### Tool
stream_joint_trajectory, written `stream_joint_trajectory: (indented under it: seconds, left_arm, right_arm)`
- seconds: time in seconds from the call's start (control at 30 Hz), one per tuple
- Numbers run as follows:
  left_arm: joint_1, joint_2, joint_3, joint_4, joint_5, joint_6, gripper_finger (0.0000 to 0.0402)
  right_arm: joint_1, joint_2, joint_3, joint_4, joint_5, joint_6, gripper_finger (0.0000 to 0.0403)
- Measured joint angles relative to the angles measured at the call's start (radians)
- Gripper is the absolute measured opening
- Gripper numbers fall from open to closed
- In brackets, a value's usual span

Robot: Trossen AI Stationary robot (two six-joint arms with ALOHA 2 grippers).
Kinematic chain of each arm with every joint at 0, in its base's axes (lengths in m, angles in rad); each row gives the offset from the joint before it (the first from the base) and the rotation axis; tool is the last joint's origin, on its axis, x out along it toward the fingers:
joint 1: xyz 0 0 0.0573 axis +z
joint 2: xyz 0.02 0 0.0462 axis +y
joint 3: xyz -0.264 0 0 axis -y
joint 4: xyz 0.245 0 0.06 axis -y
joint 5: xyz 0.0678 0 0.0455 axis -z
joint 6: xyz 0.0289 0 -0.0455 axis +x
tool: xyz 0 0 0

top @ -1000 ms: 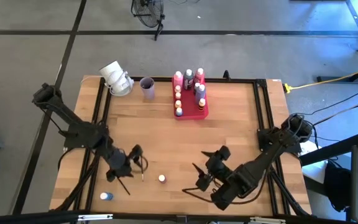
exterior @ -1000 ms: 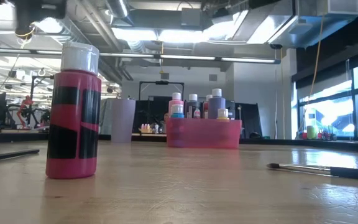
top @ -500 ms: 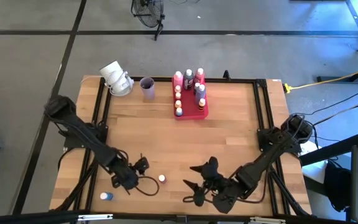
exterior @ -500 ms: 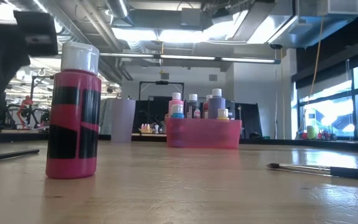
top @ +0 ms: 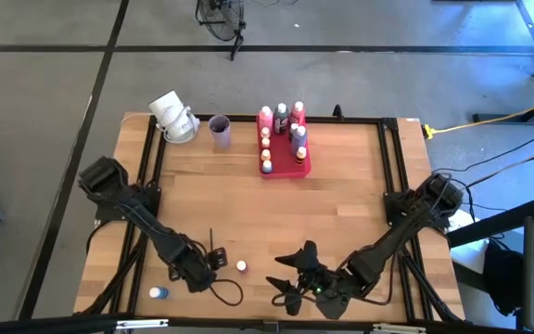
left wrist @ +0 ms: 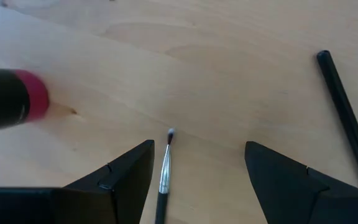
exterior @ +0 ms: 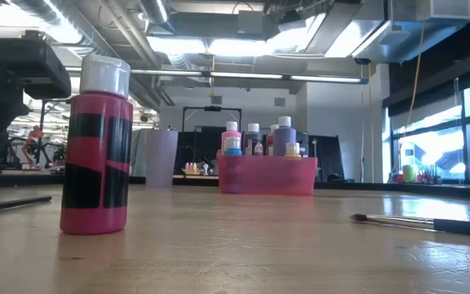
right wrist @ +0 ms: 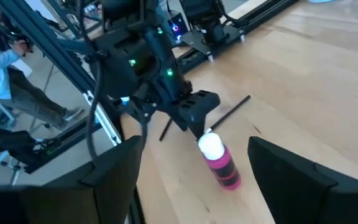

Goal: Pick & Place Paint Supplies
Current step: Put the black paint brush into the purple cup

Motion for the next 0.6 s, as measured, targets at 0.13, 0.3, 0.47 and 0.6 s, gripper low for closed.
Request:
stream_joint_trajectory:
  seconds: [0.13,0.3,0.47,0.6]
  left_arm:
    - [0.001,0.024,0.026,-0.027,0.012,0.017,0.0249]
    - [0.019,0.031,0.028,-0.024,0.054,0.091,0.0248]
    - [0.048,0.033,0.027,-0.019,0.104,0.116,0.0243]
    - [0.069,0.051,0.027,-0.016,0.153,0.118,0.0228]
  right_arm:
    - [0.0,0.003,0.0,-0.001,0.001,0.0,0.0298]
    - [-0.001,0.003,0.0,-0.002,0.005,-0.003,0.0298]
    - [-0.001,0.003,0.0,-0.003,0.005,-0.003,0.0298]
    - [-0.001,0.003,0.0,-0.003,0.005,-0.004,0.0298]
